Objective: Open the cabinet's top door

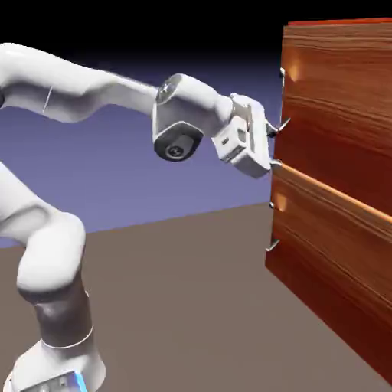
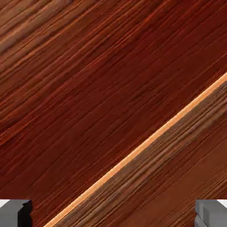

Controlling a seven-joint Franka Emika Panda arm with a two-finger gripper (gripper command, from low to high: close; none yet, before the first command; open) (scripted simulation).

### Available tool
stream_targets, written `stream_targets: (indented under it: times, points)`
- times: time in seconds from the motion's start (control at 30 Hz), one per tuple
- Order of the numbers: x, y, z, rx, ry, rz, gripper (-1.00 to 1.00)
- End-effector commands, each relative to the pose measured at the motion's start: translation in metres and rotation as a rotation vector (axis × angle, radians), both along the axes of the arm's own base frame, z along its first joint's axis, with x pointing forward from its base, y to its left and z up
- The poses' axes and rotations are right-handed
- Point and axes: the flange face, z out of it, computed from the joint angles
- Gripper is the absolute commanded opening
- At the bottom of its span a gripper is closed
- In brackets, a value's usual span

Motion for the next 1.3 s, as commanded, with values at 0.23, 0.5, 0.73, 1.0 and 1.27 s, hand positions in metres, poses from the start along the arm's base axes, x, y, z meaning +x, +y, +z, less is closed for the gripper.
stream_targets:
  times: [0.23, 0.5, 0.73, 1.0, 1.27]
  points:
    - [-0.001, 0.007, 0.036, 0.340, -0.149, -0.165, 0.00]
    - [0.001, 0.026, 0.058, 0.694, -0.278, -0.280, 0.00]
    - [0.008, 0.051, 0.065, 1.015, -0.362, -0.348, 0.00]
    - [0.023, 0.088, 0.059, 1.393, -0.415, -0.403, 0.00]
    - [0.045, 0.131, 0.041, 1.779, -0.415, -0.450, 0.00]
